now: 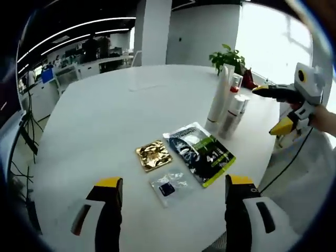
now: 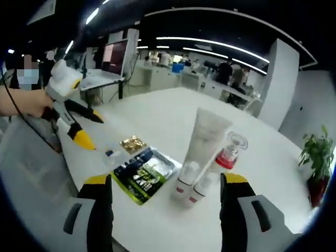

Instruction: Arrange the skincare products in the storage area until every visible bottle or jar stands upright without overlapping.

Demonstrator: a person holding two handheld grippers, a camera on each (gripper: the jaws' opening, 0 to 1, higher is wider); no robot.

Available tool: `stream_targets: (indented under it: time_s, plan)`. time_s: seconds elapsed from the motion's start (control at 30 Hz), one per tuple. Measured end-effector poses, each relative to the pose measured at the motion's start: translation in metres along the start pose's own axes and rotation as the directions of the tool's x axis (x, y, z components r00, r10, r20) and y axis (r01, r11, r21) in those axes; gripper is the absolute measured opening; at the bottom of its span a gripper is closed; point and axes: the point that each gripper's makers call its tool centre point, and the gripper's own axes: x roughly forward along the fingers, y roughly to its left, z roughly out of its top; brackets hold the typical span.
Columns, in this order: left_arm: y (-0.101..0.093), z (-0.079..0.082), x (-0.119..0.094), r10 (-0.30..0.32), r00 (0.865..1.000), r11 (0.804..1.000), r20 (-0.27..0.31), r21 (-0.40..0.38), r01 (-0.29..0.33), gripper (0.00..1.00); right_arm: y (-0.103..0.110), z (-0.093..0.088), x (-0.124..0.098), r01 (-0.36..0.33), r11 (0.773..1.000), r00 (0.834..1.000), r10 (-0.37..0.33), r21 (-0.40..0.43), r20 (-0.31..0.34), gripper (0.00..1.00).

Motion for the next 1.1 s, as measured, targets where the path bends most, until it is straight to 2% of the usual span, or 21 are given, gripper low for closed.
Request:
stream_targets:
  time_s: [0.1,0.2,0.37,0.47,0.57,0.63,0.73,0.87,1.1]
  plan:
    - [-0.008,-0.002,-0.008,-0.014,1.0,1.0,0.008,-0.02,0.014,0.9,-0.01,-0.007,-0.009,0.021,1.0,1.0,-0.02,0.015,-0.01,0.93]
    - [-0.014,-0.006,-0.015,-0.026,1.0,0.999,0.009,-0.043,0.026,0.94,-0.013,-0.009,-0.017,0.02,0.988,1.0,-0.024,0.153,0.019,0.97]
    - [-0.019,-0.016,-0.016,-0.031,0.999,0.999,0.011,-0.045,0.032,0.97,-0.015,-0.024,-0.025,0.018,0.971,0.999,-0.024,0.237,0.024,0.99]
    - [-0.02,-0.025,-0.016,-0.041,0.999,0.998,-0.014,-0.046,0.041,0.99,-0.014,-0.037,-0.025,0.023,0.972,1.0,-0.018,0.233,-0.026,1.0]
    - [-0.011,-0.027,-0.017,-0.026,0.999,0.997,-0.022,-0.069,0.025,0.99,-0.011,-0.025,-0.02,0.01,0.982,1.0,-0.013,0.186,0.017,0.99]
    - [-0.008,-0.027,-0.016,-0.018,1.0,0.997,-0.015,-0.08,0.016,0.99,-0.004,-0.033,-0.019,-0.002,0.988,0.999,0.007,0.155,-0.033,0.99]
    - [-0.01,-0.028,-0.014,-0.018,1.0,0.997,-0.022,-0.071,0.017,0.99,-0.001,-0.033,-0.02,-0.006,0.987,1.0,0.011,0.163,-0.029,0.99]
    - [-0.013,-0.029,-0.012,-0.011,0.999,1.0,-0.042,-0.021,0.01,0.99,-0.005,-0.035,-0.021,0.01,0.985,0.999,-0.004,0.171,-0.037,0.99]
    - [-0.011,-0.031,-0.012,-0.01,0.999,1.0,-0.046,-0.021,0.009,0.99,-0.006,-0.038,-0.019,0.008,0.981,0.999,0.002,0.191,-0.051,0.99]
